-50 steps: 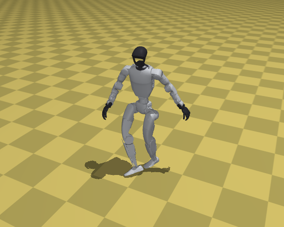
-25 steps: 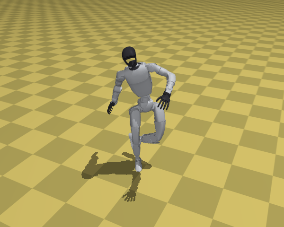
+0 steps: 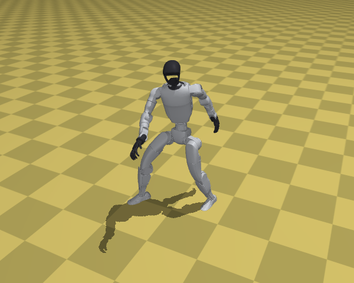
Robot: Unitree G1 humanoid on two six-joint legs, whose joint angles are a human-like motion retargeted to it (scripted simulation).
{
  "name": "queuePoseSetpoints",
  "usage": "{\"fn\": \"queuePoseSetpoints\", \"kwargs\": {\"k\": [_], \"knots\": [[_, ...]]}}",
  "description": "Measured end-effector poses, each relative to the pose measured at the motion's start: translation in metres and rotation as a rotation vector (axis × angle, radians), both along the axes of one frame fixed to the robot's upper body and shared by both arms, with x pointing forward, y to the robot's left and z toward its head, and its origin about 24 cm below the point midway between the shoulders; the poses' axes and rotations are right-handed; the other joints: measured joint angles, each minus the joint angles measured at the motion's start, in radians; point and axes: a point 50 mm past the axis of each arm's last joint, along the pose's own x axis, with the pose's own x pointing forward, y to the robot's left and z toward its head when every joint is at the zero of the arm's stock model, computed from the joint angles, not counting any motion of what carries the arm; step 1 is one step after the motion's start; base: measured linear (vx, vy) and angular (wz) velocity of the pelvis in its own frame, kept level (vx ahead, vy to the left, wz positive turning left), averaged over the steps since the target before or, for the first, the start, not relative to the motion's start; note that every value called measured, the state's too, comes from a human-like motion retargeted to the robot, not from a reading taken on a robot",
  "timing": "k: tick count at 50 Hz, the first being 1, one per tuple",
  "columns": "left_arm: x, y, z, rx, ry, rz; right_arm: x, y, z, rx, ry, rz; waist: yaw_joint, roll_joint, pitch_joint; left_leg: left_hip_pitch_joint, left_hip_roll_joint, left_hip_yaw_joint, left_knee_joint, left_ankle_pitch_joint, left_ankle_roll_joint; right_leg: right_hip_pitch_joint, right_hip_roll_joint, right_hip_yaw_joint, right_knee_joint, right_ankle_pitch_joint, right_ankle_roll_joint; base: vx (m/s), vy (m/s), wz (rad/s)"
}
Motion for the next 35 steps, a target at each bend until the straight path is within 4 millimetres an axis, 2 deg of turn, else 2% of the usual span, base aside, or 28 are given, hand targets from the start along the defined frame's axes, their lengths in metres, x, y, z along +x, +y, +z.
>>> {"fn": "queuePoseSetpoints", "kwargs": {"k": [2,3,6,8,10,12,15,17,18,20,22,24,26,27,29,30,32,35], "knots": [[0.025,0.006,-0.006,-0.02,-0.029,-0.11,-0.004,-0.005,-0.02,-0.009,0.089,-0.016,0.039,-0.02,0.018,0.001,-0.072,0.04,-0.053,0.019,0.032,-0.055,0.028,-0.131,0.086,-0.123,0.004,-0.51,0.84,-1.31],[0.044,0.015,-0.009,-0.01,-0.042,-0.182,-0.008,-0.01,-0.032,-0.018,0.149,-0.031,0.065,-0.038,0.026,-0.008,-0.107,0.063,-0.073,0.039,0.045,-0.082,0.069,-0.163,0.109,-0.165,0.017,-0.48,0.72,-1.29],[0.102,0.046,-0.008,0.101,-0.128,-0.332,-0.03,-0.022,-0.083,-0.06,0.353,-0.042,0.106,-0.088,0.006,-0.085,-0.164,0.133,-0.085,0.081,0.046,-0.075,0.238,-0.37,0.07,-0.208,0.027,-0.44,0.61,-0.95],[0.145,0.069,0.0,0.208,-0.232,-0.369,-0.052,-0.034,-0.116,-0.079,0.473,-0.054,0.083,-0.108,-0.017,-0.14,-0.181,0.134,-0.079,0.1,0.034,-0.018,0.364,-0.534,0.001,-0.218,0.036,-0.37,0.55,0.22],[0.192,0.09,0.015,0.311,-0.367,-0.377,-0.078,-0.052,-0.143,-0.079,0.566,-0.095,0.027,-0.119,-0.025,-0.171,-0.208,0.09,-0.088,0.122,0.035,0.039,0.489,-0.615,-0.07,-0.206,0.061,-0.33,0.55,1.16],[0.244,0.107,0.038,0.392,-0.511,-0.399,-0.109,-0.074,-0.165,-0.046,0.645,-0.17,-0.044,-0.13,-0.016,-0.177,-0.252,0.02,-0.122,0.153,0.048,0.056,0.599,-0.547,-0.119,-0.176,0.081,-0.29,0.57,1.72],[0.324,0.125,0.088,0.498,-0.701,-0.5,-0.166,-0.106,-0.195,0.062,0.76,-0.314,-0.145,-0.164,-0.009,-0.191,-0.329,-0.084,-0.18,0.203,0.049,0.02,0.764,-0.277,-0.166,-0.11,0.093,-0.23,0.5,1.9],[0.377,0.127,0.13,0.576,-0.817,-0.598,-0.214,-0.127,-0.212,0.167,0.836,-0.441,-0.236,-0.18,-0.002,-0.187,-0.386,-0.179,-0.198,0.224,0.033,0.018,0.843,-0.141,-0.195,-0.051,0.093,-0.05,0.45,2.69],[0.404,0.122,0.153,0.615,-0.883,-0.644,-0.241,-0.138,-0.219,0.221,0.87,-0.517,-0.294,-0.177,0.005,-0.172,-0.415,-0.244,-0.206,0.234,0.024,0.029,0.861,-0.109,-0.211,-0.023,0.093,0.11,0.57,3.54],[0.447,0.099,0.191,0.65,-1.026,-0.733,-0.305,-0.158,-0.228,0.316,0.947,-0.674,-0.437,-0.136,-0.002,-0.131,-0.456,-0.388,-0.202,0.232,-0.011,0.064,0.873,-0.09,-0.264,0.025,0.093,0.27,0.73,4.05],[0.484,0.06,0.226,0.672,-1.243,-0.733,-0.368,-0.174,-0.227,0.394,0.974,-0.905,-0.546,-0.083,-0.013,-0.071,-0.489,-0.549,-0.26,0.285,-0.011,0.079,0.857,-0.046,-0.295,0.02,0.093,0.44,0.81,3.88],[0.503,0.014,0.248,0.599,-1.45,-0.763,-0.432,-0.184,-0.219,0.485,0.952,-1.151,-0.666,0.015,-0.053,-0.016,-0.483,-0.713,-0.306,0.316,-0.033,0.104,0.854,0.021,-0.378,-0.046,0.093,0.61,0.91,3.82],[0.509,-0.035,0.267,0.486,-1.645,-0.822,-0.485,-0.193,-0.201,0.57,0.829,-1.417,-0.747,0.13,-0.09,0.023,-0.455,-0.807,-0.364,0.336,-0.053,0.104,0.842,0.033,-0.416,-0.096,0.093,0.67,0.85,2.8],[0.508,-0.056,0.274,0.424,-1.728,-0.859,-0.506,-0.198,-0.19,0.6,0.747,-1.539,-0.769,0.186,-0.107,0.029,-0.44,-0.8,-0.38,0.333,-0.054,0.102,0.831,0.017,-0.423,-0.11,0.093,0.66,0.84,1.68],[0.497,-0.087,0.283,0.31,-1.852,-0.925,-0.532,-0.207,-0.17,0.608,0.603,-1.72,-0.78,0.28,-0.134,0.011,-0.419,-0.61,-0.354,0.283,-0.036,0.101,0.801,-0.013,-0.406,-0.137,0.093,0.65,0.78,0.74],[0.489,-0.098,0.286,0.257,-1.899,-0.948,-0.538,-0.212,-0.162,0.591,0.55,-1.782,-0.777,0.316,-0.142,-0.005,-0.408,-0.461,-0.319,0.246,-0.024,0.103,0.785,-0.014,-0.39,-0.154,0.093,0.64,0.69,0.04],[0.473,-0.108,0.279,0.167,-1.927,-0.957,-0.524,-0.227,-0.152,0.496,0.521,-1.811,-0.779,0.363,-0.14,-0.034,-0.352,-0.11,-0.186,0.167,0.0,0.13,0.752,0.028,-0.347,-0.193,0.093,0.63,0.57,-0.13],[0.452,-0.109,0.246,0.069,-1.8,-1.032,-0.474,-0.239,-0.158,0.418,0.552,-1.668,-0.791,0.355,-0.132,-0.048,-0.197,0.318,0.084,0.101,0.048,0.21,0.68,0.083,-0.305,-0.246,0.093,0.6,0.38,0.06]]}}
